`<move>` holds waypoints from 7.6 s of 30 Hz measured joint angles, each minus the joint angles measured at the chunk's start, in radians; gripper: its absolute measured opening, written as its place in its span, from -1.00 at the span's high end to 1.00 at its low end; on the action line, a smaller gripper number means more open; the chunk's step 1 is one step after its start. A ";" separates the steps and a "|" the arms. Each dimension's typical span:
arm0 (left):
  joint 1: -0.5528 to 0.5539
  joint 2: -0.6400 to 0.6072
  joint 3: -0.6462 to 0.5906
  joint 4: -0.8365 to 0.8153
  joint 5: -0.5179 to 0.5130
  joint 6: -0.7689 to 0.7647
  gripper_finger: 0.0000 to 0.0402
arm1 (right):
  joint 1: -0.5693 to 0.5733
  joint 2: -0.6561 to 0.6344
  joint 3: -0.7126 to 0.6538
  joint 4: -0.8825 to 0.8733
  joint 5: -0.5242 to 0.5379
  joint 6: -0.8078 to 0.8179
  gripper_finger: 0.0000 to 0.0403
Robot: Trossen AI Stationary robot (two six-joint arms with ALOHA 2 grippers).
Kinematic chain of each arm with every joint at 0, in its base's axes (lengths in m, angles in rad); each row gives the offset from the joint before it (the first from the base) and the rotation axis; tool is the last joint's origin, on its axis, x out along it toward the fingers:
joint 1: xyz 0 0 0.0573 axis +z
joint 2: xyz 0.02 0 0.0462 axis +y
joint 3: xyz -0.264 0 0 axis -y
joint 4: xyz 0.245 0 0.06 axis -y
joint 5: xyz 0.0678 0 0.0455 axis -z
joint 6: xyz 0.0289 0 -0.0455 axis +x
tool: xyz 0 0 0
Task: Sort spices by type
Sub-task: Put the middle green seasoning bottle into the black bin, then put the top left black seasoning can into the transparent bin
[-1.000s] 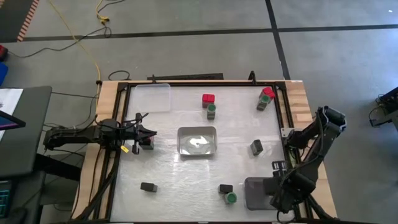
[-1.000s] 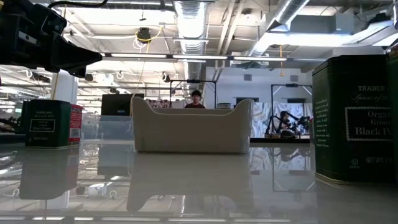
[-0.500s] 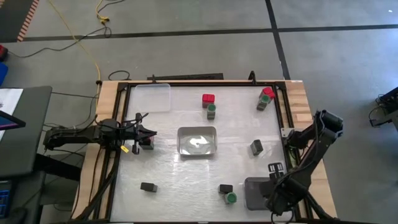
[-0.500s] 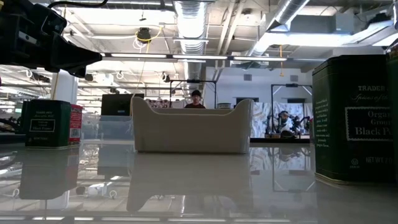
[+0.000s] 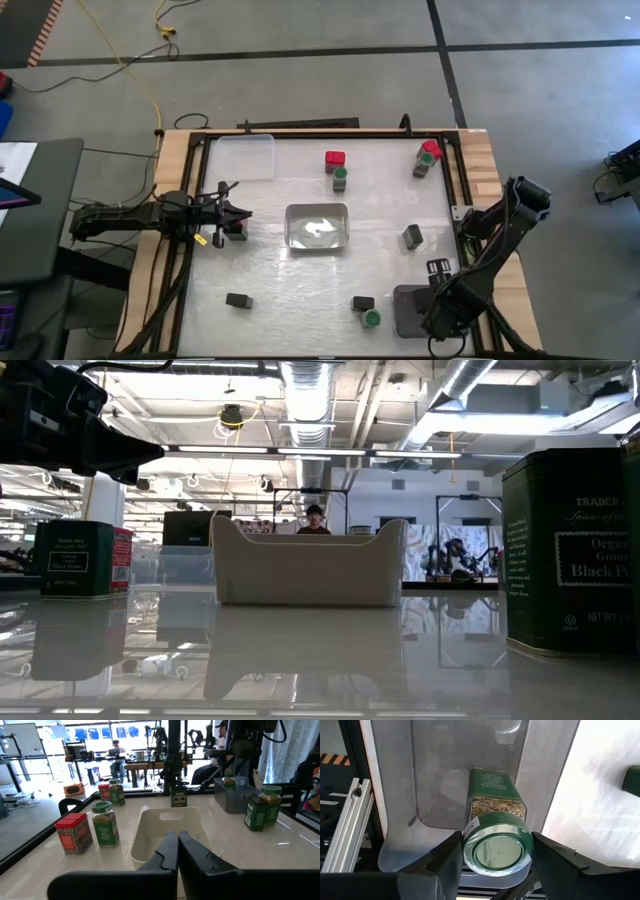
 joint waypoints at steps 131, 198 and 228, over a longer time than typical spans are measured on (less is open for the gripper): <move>0.000 0.000 0.000 0.000 0.000 0.000 1.00 | -0.559 -0.064 0.176 -0.278 0.739 0.686 -0.36; 0.000 0.000 0.000 0.000 0.000 0.000 1.00 | -1.544 -0.416 -0.473 1.222 -0.198 -0.383 -0.89; 0.000 0.000 0.000 0.002 0.000 -0.178 1.00 | -1.218 -0.440 -0.125 0.445 0.122 -0.266 -0.77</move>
